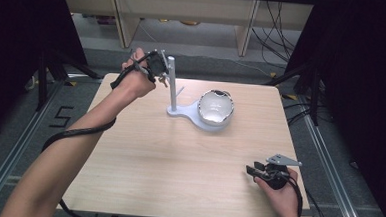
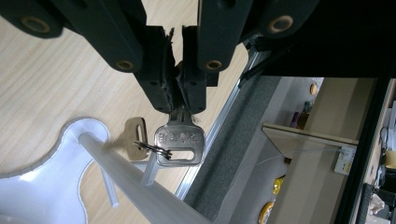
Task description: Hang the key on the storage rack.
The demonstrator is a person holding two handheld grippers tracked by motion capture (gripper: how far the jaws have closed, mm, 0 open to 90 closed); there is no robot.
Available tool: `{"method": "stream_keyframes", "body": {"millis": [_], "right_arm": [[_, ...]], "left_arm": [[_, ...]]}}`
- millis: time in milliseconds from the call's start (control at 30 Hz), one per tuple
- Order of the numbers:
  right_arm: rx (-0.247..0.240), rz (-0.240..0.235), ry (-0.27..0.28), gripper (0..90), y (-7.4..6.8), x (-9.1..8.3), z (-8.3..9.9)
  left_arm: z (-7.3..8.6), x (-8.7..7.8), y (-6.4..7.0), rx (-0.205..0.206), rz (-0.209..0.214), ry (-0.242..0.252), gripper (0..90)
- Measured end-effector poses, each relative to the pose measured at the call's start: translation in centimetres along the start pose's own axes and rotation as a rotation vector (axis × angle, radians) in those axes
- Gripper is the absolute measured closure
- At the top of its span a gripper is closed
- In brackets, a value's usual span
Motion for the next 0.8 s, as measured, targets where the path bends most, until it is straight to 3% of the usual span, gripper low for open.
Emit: {"method": "stream_keyframes", "body": {"millis": [300, 333, 500, 600, 800], "right_arm": [[0.0, 0.003, 0.0, 58.0, 0.0, 0.0, 0.0], [-0.005, 0.024, 0.005, 58.0, 0.0, 0.1, 0.0], [0.002, 0.008, 0.01, 58.0, -0.1, 0.1, 0.0], [-0.009, 0.03, 0.005, 58.0, 0.1, 0.1, 0.0], [0.002, 0.017, 0.0, 58.0, -0.1, 0.0, 0.0]], "left_arm": [[0.9, 0.3, -0.2, -0.009, -0.005, 0.001, 83.3], [1.0, 0.4, -0.3, -0.01, 0.0, -0.003, 83.3], [1.4, 0.8, -0.1, -0.007, -0.008, -0.012, 83.7], [1.5, 0.9, 0.0, -0.01, -0.014, -0.001, 83.8], [1.7, 0.7, 0.2, -0.005, -0.027, -0.001, 83.9]]}}
Point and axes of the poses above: each handheld gripper's, and its own axes: x roughly forward along the jaws, z roughly out of its underside, y roughly to its right, the point moved 3 cm from there along x, roughly forward along the jaws, and after that the axes turned 10 degrees about -y, right-handed, at the moved point
